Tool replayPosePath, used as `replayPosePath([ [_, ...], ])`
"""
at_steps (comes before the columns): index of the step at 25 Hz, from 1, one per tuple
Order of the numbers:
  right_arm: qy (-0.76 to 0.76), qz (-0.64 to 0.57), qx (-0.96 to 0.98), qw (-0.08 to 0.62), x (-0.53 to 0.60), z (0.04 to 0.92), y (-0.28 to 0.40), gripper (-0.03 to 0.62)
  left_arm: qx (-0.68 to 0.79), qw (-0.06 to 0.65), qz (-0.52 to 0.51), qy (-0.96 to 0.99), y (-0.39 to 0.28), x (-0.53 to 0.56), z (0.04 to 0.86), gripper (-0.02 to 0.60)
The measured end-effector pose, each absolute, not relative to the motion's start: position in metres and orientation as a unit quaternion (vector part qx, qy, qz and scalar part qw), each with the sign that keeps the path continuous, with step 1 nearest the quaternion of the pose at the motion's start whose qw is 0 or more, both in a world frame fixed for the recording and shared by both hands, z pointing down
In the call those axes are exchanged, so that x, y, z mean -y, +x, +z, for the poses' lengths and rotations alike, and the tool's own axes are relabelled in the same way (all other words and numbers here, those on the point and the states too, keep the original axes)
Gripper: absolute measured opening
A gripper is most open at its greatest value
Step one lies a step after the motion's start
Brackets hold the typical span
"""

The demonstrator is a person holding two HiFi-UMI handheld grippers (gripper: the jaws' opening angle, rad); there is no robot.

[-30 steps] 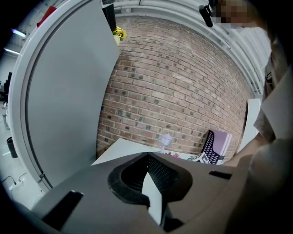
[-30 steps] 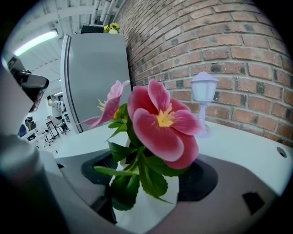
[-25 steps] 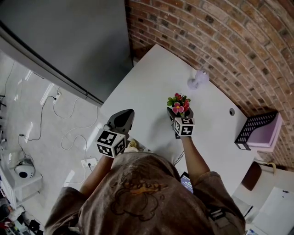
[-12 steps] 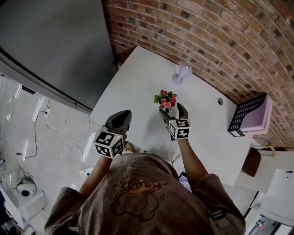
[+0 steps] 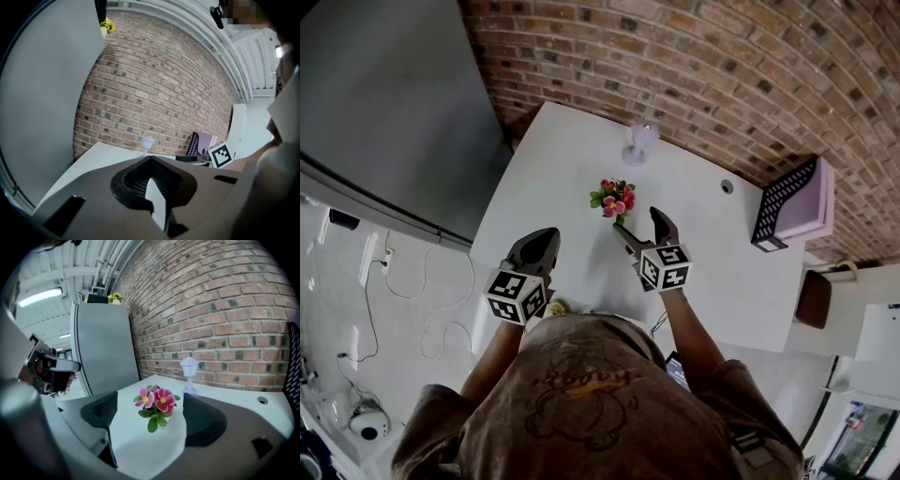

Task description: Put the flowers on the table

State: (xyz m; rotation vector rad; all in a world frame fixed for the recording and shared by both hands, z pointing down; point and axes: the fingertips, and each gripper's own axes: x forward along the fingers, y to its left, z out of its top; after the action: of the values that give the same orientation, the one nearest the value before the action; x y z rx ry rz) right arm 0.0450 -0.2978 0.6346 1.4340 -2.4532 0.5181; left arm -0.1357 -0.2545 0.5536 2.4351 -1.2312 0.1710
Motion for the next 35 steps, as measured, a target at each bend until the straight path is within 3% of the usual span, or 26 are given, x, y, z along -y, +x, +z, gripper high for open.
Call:
replayPosePath([
  [11,0.522,0.165,0.834,0.069,0.250,0.563,0.077,0.377,0.392,0.189,0.061,0.898,-0.097,0.266,0.537,0.020],
  [21,0.515,0.184,0.837,0.012,0.208,0.527,0.079,0.104,0.384,0.175,0.052,0.905,-0.083,0.266,0.526,0.020],
  [29,0.530,0.159,0.833,0.003,0.205,0.527,0.070,0.005,0.391,0.175,0.045,0.902,-0.093,0.265,0.531,0.020],
  [35,0.543,0.136,0.828,0.017,0.208,0.539,0.066,0.003,0.395,0.173,0.046,0.901,-0.100,0.260,0.538,0.020],
])
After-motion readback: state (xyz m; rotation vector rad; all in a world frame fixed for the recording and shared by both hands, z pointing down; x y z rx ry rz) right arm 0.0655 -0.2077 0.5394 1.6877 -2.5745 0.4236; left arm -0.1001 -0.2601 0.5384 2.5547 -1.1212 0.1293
